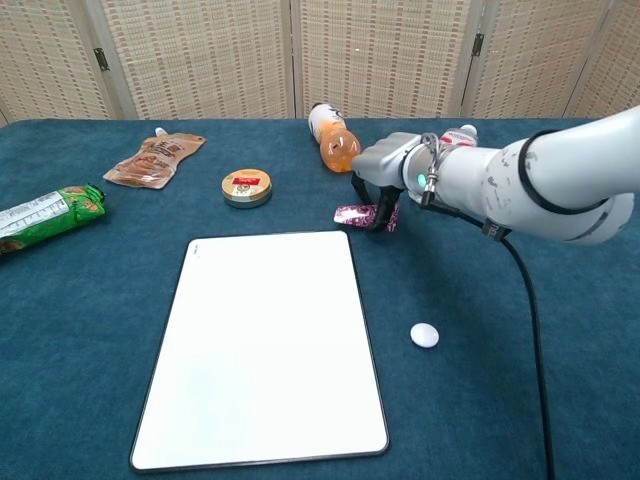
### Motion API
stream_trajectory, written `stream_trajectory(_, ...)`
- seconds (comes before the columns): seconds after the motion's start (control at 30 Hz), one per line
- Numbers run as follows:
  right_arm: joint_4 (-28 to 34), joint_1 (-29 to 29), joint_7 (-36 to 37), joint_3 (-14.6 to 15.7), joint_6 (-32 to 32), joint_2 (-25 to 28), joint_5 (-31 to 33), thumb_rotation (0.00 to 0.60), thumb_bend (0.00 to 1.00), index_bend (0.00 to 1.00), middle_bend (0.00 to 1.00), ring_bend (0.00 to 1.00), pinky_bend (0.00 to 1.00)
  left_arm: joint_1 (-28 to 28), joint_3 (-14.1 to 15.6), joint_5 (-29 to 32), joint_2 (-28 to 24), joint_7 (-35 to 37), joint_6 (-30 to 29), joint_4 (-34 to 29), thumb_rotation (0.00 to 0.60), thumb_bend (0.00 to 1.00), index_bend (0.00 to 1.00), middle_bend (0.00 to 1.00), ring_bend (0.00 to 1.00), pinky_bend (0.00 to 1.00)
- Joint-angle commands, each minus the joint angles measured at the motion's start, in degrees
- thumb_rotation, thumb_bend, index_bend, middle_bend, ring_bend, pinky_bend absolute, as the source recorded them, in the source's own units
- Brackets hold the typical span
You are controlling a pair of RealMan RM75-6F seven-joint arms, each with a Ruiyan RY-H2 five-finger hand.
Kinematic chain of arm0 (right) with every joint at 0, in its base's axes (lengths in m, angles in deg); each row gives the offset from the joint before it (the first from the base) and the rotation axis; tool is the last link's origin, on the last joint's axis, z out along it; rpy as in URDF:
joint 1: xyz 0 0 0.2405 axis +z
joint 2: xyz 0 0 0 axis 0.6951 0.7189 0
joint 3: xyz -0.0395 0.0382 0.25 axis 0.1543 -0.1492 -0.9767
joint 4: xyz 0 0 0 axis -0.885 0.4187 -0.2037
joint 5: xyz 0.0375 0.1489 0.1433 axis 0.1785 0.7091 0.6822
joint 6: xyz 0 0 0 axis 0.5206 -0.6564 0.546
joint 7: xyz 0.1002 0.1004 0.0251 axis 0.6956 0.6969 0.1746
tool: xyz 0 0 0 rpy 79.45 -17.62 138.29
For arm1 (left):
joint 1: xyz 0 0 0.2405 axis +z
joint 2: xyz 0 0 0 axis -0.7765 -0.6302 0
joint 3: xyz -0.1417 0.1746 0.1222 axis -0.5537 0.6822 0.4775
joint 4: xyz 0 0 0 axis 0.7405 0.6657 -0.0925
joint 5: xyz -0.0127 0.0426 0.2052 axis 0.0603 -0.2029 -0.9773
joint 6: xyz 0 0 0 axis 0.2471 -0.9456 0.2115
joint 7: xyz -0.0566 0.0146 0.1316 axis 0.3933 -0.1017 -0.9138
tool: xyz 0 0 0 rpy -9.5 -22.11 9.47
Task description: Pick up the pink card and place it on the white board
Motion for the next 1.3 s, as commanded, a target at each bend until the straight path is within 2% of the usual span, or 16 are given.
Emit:
stream_trajectory(0.03,3.7,-0.3,1.6,-0.7,1.6,2.3,-2.7,0.426,0.32,0.43,0.13,0.00,0.00,0.0,0.0,0.1,-0.1,-0.1,0.1,-0.1,0.600,0.13,0.00,0.00,0.00,0.00)
stream_trajectory(0.2,13.6,-1.6,4.6,-1.0,4.5,7.4,-8.1,0.425,0.32,0.43,0.13,0.00,0.00,-0.1,0.0,0.0,-0.1,-0.2,0.2,-0.3,0.600,0.13,0.00,0.00,0.00,0.00)
stream_trajectory(0.33,22.0,-3.1,6.4,0.2,6.7,10.9,-13.1,0.428,0.32,0.43,0.13,0.00,0.00,-0.2,-0.1,-0.2,-0.3,-0.4,0.1,-0.6,0.600,0.13,0.00,0.00,0.00,0.00)
stream_trajectory(0.43,25.5,-3.7,7.0,1.3,7.2,12.0,-15.6,0.427,0.32,0.43,0.13,0.00,0.00,-0.2,0.0,-0.5,-0.3,-0.5,0.0,-0.9,0.600,0.13,0.00,0.00,0.00,0.00)
stream_trajectory(0.63,29.2,-4.3,7.5,3.5,7.1,12.0,-19.5,0.427,0.32,0.39,0.13,0.01,0.00,-0.1,0.2,-1.0,-0.5,-0.7,-0.4,-1.4,0.600,0.13,0.00,0.00,0.00,0.00)
stream_trajectory(0.83,29.2,-4.0,7.2,4.6,6.3,10.4,-20.9,0.426,0.32,0.33,0.13,0.01,0.00,0.3,0.3,-1.3,-0.5,-0.5,-0.9,-1.4,0.600,0.13,0.00,0.00,0.00,0.00)
stream_trajectory(1.0,29.6,-4.1,7.5,4.9,6.4,10.2,-21.6,0.425,0.32,0.13,0.12,0.00,0.00,0.6,0.4,-1.2,-0.5,0.0,-1.1,-1.1,0.600,0.13,0.00,0.00,0.00,0.00)
stream_trajectory(1.07,29.9,-4.4,8.1,4.9,6.5,10.5,-21.7,0.426,0.32,0.08,0.12,0.00,0.00,0.6,0.4,-1.1,-0.4,0.1,-1.1,-0.9,0.600,0.13,0.00,0.00,0.00,0.00)
stream_trajectory(1.3,35.6,-8.1,11.8,6.3,10.1,15.1,-26.1,0.427,0.32,0.06,0.13,0.00,0.00,0.4,0.3,-1.4,-0.2,0.5,-0.9,-0.4,0.600,0.13,0.00,0.00,0.00,0.00)
